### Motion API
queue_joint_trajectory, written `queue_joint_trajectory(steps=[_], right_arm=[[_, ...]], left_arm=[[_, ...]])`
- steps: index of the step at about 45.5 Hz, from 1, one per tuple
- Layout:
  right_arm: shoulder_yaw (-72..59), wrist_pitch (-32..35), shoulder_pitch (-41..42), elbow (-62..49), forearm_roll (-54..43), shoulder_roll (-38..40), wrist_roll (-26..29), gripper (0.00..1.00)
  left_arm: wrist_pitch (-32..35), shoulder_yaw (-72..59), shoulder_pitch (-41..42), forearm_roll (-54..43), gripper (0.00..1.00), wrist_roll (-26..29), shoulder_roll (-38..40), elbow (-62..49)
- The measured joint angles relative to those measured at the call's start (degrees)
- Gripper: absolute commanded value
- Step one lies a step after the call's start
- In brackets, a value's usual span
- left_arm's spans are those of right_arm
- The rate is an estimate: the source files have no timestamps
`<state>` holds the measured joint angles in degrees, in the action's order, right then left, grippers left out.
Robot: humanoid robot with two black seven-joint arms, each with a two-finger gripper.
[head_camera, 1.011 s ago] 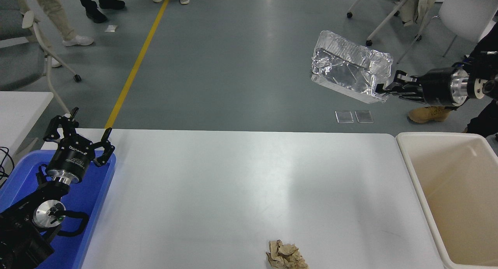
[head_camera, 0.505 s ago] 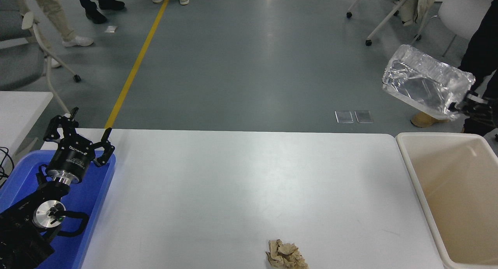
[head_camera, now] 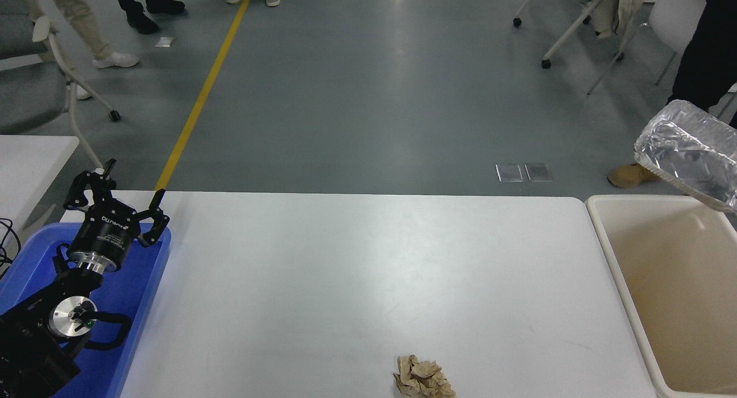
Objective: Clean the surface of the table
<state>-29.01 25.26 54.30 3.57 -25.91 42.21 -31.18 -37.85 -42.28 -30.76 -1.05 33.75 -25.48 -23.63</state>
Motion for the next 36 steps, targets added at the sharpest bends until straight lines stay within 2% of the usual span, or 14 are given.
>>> queue_joint_trajectory(steps=[22, 36], right_arm=[[6.6, -2.8, -10.0, -4.4, 0.1, -1.7, 3.9, 0.0], [12.8, -6.0, -14.6, -5.0, 0.1, -5.6, 9.5, 0.0]], left_arm=[[0.0, 0.0, 0.0, 0.0, 1.0, 0.0, 0.0, 0.0], [0.0, 0.0, 0.0, 0.0, 1.0, 0.0, 0.0, 0.0]])
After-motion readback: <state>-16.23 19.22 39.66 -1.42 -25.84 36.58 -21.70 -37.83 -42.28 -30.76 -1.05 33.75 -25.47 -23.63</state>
